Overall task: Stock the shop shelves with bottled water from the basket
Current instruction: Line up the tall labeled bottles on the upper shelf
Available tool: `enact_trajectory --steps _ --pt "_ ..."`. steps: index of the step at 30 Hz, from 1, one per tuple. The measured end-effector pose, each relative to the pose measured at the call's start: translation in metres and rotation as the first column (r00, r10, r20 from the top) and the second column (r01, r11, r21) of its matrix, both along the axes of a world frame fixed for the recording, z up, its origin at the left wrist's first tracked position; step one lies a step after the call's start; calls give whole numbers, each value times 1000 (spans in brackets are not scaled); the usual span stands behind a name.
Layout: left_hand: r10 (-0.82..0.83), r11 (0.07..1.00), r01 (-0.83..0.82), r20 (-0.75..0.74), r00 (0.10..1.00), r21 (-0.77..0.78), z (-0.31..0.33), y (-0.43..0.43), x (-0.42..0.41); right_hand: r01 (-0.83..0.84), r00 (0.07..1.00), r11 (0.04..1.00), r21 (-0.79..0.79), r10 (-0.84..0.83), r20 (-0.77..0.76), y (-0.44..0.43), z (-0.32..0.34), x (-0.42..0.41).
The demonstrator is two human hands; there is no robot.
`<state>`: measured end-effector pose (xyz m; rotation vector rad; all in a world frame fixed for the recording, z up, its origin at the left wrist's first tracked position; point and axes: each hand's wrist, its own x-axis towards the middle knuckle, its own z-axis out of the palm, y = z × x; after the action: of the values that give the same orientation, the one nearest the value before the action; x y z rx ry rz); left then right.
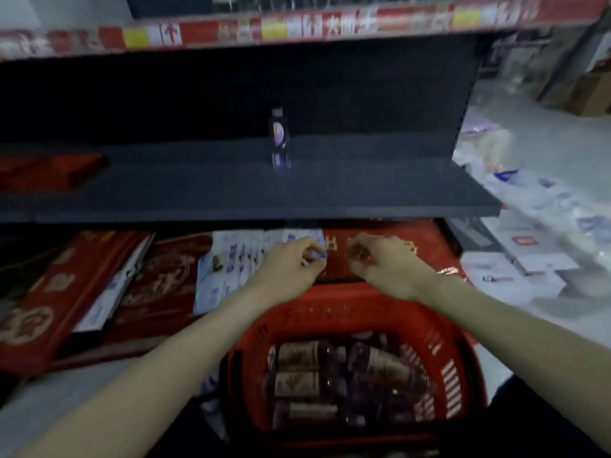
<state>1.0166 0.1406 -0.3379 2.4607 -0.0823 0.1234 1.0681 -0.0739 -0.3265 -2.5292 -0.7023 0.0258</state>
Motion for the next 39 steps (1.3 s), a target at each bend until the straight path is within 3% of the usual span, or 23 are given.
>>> enact_trajectory --steps 8,18,22,25,27,28,30,34,39 --pt "34 999 -26 -230 973 38 -117 18 -13 -10 962 997 -80 -12 -272 -9 -138 -11" --pt "-33 997 53 -286 958 63 -145 8 9 58 947 992 -116 -91 -308 -30 -173 13" --pt "-28 986 87 -366 930 144 -159 10 8 -54 908 969 -240 -53 -416 -37 -176 17" --pt "-69 936 259 -599 798 237 -162 12 14 -197 839 887 -418 -68 -540 -45 -187 20" --pt "-63 844 436 -750 659 313 -160 9 23 -251 816 835 -491 -91 -571 -50 -195 21" --pt "-51 802 487 -773 633 346 -159 6 29 -252 804 829 -499 -107 -585 -53 -200 22" --pt "-77 796 484 -734 675 363 -164 1 37 -247 789 838 -486 -117 -603 -59 -205 21" --pt "-103 915 299 -559 823 272 -202 6 41 -227 785 820 -526 -165 -597 -79 -228 24" --pt "-141 896 366 -620 772 252 -239 11 40 -223 763 807 -547 -204 -613 -98 -255 26"
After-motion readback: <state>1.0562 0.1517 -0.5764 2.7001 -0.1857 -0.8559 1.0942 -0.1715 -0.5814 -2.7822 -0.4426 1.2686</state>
